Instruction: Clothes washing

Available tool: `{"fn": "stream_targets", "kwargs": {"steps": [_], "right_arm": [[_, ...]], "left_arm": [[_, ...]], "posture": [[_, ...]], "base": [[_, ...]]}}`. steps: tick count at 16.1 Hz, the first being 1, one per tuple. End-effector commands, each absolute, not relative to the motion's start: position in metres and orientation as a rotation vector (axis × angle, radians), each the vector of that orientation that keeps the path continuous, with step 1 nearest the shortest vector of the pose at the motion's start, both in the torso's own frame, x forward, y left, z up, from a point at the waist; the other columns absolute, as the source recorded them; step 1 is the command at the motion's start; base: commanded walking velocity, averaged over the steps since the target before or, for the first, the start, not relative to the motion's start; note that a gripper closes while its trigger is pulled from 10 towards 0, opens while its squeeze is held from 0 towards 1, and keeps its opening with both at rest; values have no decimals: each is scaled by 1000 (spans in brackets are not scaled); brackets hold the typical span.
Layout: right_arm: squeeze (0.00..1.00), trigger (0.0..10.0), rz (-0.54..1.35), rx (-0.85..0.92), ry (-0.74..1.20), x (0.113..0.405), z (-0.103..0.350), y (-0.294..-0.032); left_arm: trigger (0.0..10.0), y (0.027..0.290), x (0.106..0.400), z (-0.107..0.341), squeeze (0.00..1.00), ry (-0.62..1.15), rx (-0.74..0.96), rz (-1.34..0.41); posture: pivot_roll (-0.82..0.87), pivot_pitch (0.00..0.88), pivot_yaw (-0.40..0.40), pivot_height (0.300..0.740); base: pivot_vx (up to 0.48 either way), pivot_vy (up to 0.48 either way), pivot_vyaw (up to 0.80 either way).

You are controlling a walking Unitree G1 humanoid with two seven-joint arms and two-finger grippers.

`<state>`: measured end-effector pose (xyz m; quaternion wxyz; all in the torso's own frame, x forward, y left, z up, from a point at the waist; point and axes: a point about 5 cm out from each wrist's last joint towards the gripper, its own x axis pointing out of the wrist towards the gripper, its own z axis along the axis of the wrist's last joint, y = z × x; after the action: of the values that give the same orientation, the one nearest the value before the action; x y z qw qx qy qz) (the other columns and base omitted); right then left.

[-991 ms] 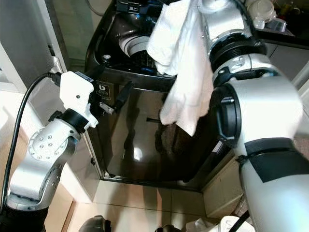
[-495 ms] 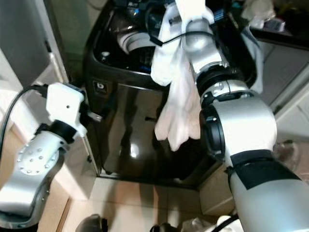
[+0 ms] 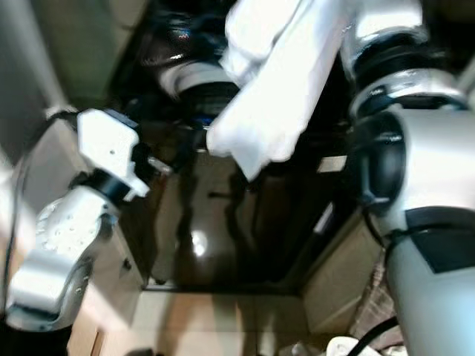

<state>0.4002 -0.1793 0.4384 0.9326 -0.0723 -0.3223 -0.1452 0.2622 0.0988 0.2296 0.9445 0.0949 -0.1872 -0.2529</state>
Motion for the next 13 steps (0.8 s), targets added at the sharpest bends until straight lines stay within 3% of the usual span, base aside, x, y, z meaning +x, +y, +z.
{"fn": "stream_targets", "kwargs": {"steps": [1, 7, 8, 9, 11, 13], "right_arm": [[0, 10000, -282, -141, -662, 401, 439, -174], [0, 10000, -214, -194, -760, 388, 477, -150], [0, 10000, -210, -303, -670, 397, 460, -146], [0, 10000, -214, -301, -578, 405, 442, -150], [0, 10000, -131, -553, -345, 424, 376, -143], [0, 10000, -55, -645, -220, 431, 324, -136]], "left_arm": [[10000, 94, 262, 232, 0, -399, 202, -550], [10000, 88, 260, 248, 0, -502, 262, -548], [10000, 89, 260, 251, 0, -510, 251, -521], [10000, 89, 260, 253, 0, -515, 231, -511], [10000, 93, 258, 253, 0, -516, 247, -492], [10000, 95, 256, 250, 0, -502, 284, -480]], "posture": [[65, 0, -54, 740], [81, 0, -76, 740], [91, 0, -88, 740], [99, 0, -98, 740], [113, 0, -108, 740], [124, 12, -111, 740]], "base": [[480, 0, 0], [480, 0, 0], [465, 0, 0], [0, 0, 0], [0, 0, 0], [0, 0, 0]]}}
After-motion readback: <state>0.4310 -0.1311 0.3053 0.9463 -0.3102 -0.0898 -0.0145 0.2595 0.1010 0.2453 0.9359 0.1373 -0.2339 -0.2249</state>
